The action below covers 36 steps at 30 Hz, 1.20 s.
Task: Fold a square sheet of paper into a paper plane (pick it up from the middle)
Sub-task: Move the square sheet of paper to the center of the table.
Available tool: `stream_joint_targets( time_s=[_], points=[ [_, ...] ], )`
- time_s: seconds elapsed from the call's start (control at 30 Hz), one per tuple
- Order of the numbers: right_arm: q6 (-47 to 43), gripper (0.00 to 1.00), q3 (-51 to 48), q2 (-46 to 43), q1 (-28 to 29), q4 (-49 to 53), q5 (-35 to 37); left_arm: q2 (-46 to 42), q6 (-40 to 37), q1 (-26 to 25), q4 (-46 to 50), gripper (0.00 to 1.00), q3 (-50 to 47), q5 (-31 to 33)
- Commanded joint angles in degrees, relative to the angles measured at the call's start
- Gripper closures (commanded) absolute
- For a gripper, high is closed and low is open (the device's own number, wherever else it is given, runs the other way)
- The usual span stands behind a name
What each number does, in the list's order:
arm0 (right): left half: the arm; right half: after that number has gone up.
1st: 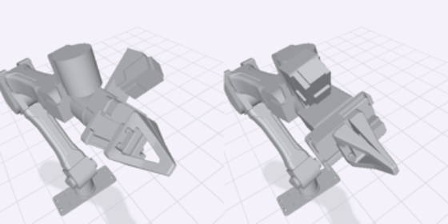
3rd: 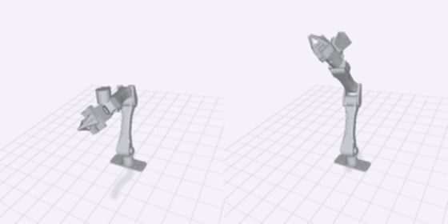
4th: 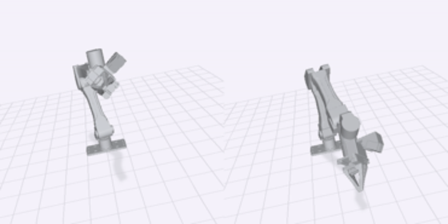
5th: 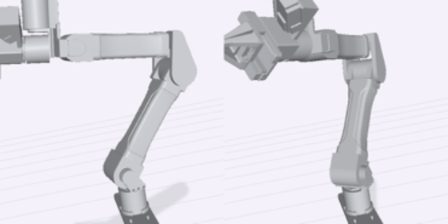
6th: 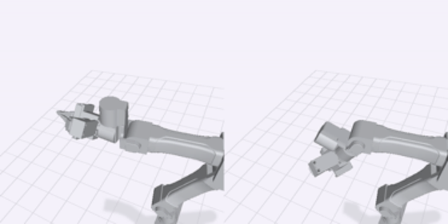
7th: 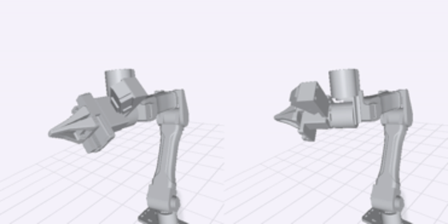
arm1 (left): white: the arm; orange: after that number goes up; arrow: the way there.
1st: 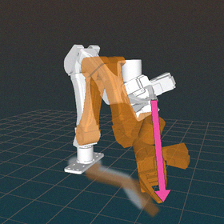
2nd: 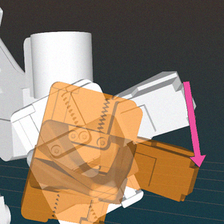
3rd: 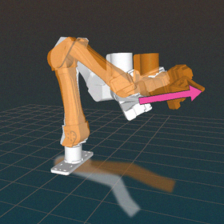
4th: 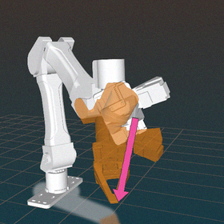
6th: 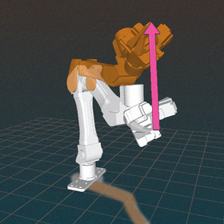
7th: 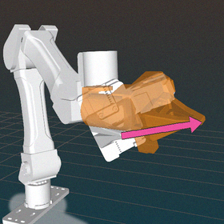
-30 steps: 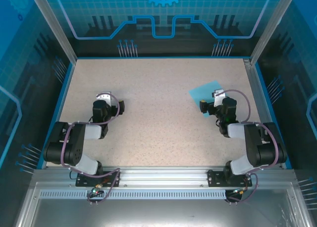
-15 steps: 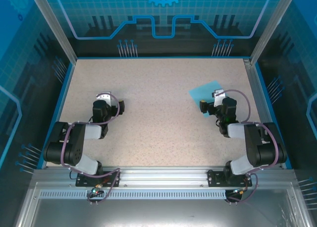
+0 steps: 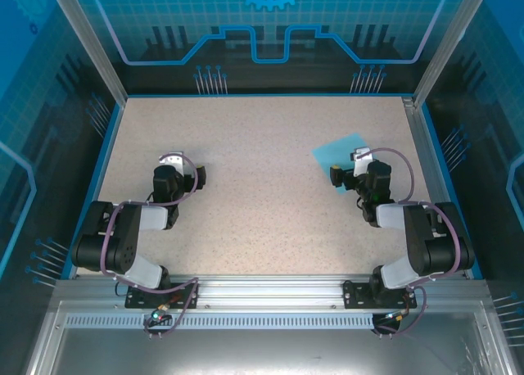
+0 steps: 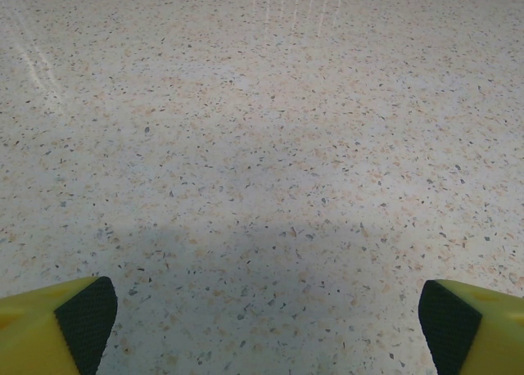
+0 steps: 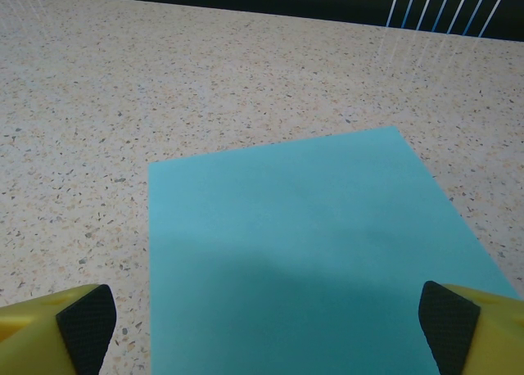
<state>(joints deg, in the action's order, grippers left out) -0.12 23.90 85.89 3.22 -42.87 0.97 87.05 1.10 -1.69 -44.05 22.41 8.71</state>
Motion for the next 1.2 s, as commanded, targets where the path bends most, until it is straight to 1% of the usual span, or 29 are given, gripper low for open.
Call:
stream_joint_targets(
  time_s=[0.0, 0.4, 0.5, 0.57, 0.6, 0.63, 0.7, 0.77, 0.87, 0.93, 1.0, 1.07, 1.1, 1.17],
  points=[
    [-0.71, 0.01, 1.09, 0.32, -0.59, 0.22, -0.74, -0.30, -0.23, 0.38, -1.38, 0.01, 1.19, -0.27],
    [-0.75, 0.01, 1.08, 0.35, -0.64, 0.25, -0.80, -0.22, -0.22, 0.38, -1.29, 0.01, 1.16, -0.35],
    [-0.88, 0.01, 0.80, 0.07, -0.91, 0.04, -2.05, -0.43, -0.68, 0.38, -1.68, 0.01, 0.91, -1.26],
    [-2.72, 0.01, 0.70, -0.78, -0.52, 0.63, -4.63, -1.71, -1.93, 0.38, -2.31, 0.01, 0.06, -4.80],
    [-2.53, 0.01, 0.72, -1.02, -0.50, 0.66, -4.22, -2.92, -1.72, 0.38, -2.36, 0.01, -0.56, -4.71],
    [-2.30, 0.01, 0.72, -1.19, -0.25, 0.77, -3.16, -4.84, -1.01, 0.38, -1.49, 0.01, -0.95, -3.07],
    [-2.82, 0.01, 0.30, -2.98, 0.79, 1.51, -1.31, -8.96, -0.02, 0.52, 2.20, 0.01, -1.15, -1.56],
    [-1.68, 0.01, 1.33, -6.01, 1.04, 6.30, 1.44, -13.40, 0.04, 0.75, 6.76, 0.01, -0.93, -3.18],
    [2.61, 0.01, 7.82, -11.40, 0.83, 24.12, 4.34, -19.28, 1.51, 0.90, 12.43, 0.01, -0.77, -2.29],
    [4.23, 0.01, 12.03, -13.13, 0.53, 34.87, 2.62, -22.13, 5.20, 1.08, 17.94, 0.01, 1.06, -0.67],
    [8.59, 0.01, 16.69, -14.00, 0.60, 43.71, 3.23, -24.16, 7.22, 1.08, 22.79, 0.01, 3.23, -2.38],
    [13.85, 0.01, 21.23, -13.79, 0.50, 50.29, 2.61, -25.58, 12.45, 1.10, 29.16, 0.01, 6.49, -0.26],
    [15.74, 0.01, 23.44, -12.87, 0.48, 53.88, 1.72, -25.93, 15.92, 1.08, 34.41, 0.01, 8.72, 1.51],
    [18.97, 0.01, 27.74, -9.94, 0.29, 60.68, -0.57, -26.21, 20.55, 1.12, 40.45, 0.01, 11.43, 1.91]
  ],
)
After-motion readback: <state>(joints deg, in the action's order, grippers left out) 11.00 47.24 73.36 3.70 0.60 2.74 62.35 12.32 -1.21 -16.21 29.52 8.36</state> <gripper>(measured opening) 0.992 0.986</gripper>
